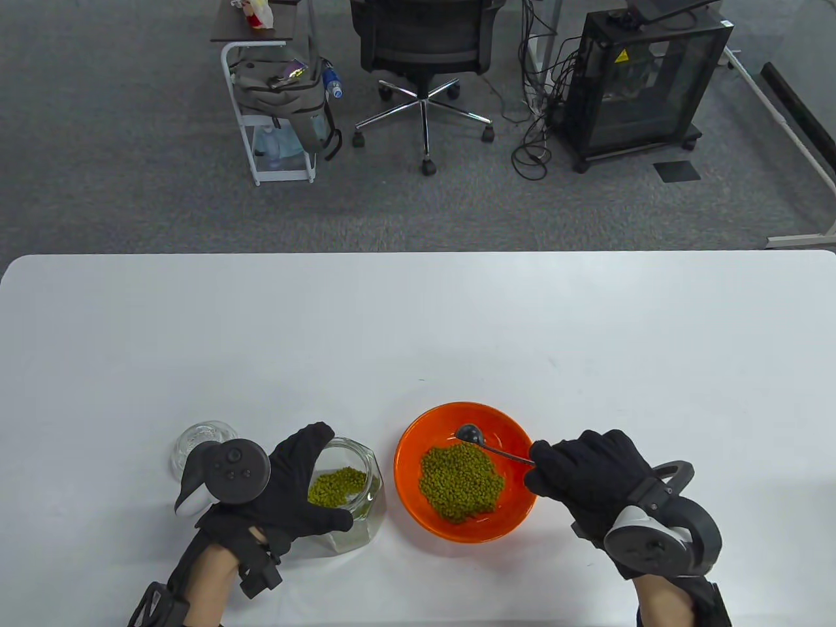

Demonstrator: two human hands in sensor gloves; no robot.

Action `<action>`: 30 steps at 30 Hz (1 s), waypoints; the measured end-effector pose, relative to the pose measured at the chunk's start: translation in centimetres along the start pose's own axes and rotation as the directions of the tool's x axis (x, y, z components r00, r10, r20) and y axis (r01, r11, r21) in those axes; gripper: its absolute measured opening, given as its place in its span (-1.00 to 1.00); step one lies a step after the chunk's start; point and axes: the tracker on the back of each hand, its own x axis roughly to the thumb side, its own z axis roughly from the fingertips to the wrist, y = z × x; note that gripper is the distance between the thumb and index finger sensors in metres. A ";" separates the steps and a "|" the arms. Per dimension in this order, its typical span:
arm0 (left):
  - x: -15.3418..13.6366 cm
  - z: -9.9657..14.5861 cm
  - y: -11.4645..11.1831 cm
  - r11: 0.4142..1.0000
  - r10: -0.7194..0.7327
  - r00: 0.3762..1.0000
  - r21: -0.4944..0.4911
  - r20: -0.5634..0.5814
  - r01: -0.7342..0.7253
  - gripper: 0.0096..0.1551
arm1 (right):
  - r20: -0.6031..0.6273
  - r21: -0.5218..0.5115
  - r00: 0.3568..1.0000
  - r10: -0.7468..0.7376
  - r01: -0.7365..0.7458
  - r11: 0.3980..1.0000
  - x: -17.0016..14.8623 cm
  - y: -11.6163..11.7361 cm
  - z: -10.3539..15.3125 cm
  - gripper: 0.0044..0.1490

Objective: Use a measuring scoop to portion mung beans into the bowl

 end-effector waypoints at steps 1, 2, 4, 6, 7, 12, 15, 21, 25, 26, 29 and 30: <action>0.0 0.0 0.0 1.000 0.001 1.000 0.000 0.000 -0.001 0.59 | -0.026 -0.001 0.999 -0.038 0.038 0.999 -0.4 0.1 0.1 -0.44; 0.0 0.0 0.0 1.000 0.001 1.000 0.000 0.000 -0.001 0.59 | -0.040 -0.005 0.998 -0.056 0.056 0.998 -0.7 0.2 0.1 -0.44; 0.0 0.0 0.0 1.000 0.001 1.000 0.000 0.001 -0.001 0.59 | -0.112 -0.017 0.990 -0.086 0.085 0.996 -1.5 0.4 0.1 -0.45; 0.0 0.0 0.0 1.000 0.001 1.000 0.001 0.000 -0.001 0.58 | -0.191 -0.045 0.974 -0.123 0.117 0.992 -2.4 0.5 0.2 -0.46; 0.0 0.0 0.0 1.000 0.002 1.000 0.001 0.000 -0.002 0.59 | -0.224 -0.053 0.961 -0.163 0.155 0.986 -2.8 0.6 0.2 -0.46; 0.0 0.0 0.0 1.000 0.001 1.000 0.000 0.001 -0.001 0.59 | -0.409 -0.187 0.859 -0.310 0.253 0.949 -4.9 0.8 0.9 -0.47; 0.0 0.0 0.0 1.000 0.002 1.000 0.001 0.001 -0.002 0.59 | -0.476 -0.260 0.756 -0.449 0.367 0.893 -5.6 1.2 1.3 -0.46; 0.0 0.0 0.0 1.000 0.005 1.000 0.003 0.001 -0.005 0.59 | -0.499 -0.315 0.625 -0.600 0.514 0.798 -4.4 2.2 -0.3 -0.46; 0.0 0.0 0.0 1.000 0.007 1.000 0.003 0.000 -0.007 0.59 | -0.477 -0.284 0.683 -0.553 0.475 0.833 -2.0 2.0 -2.6 -0.46; 0.0 0.0 0.0 1.000 0.006 1.000 0.003 0.000 -0.006 0.59 | -0.479 -0.276 0.676 -0.560 0.489 0.827 -1.5 2.0 -2.9 -0.46; 0.0 0.0 0.0 1.000 0.005 1.000 0.003 0.001 -0.005 0.59 | -0.472 -0.242 0.660 -0.584 0.541 0.806 0.4 2.5 -4.6 -0.46; 0.0 0.0 0.0 1.000 0.005 1.000 0.002 0.001 -0.005 0.59 | -0.464 -0.231 0.668 -0.582 0.543 0.808 0.8 2.7 -5.0 -0.46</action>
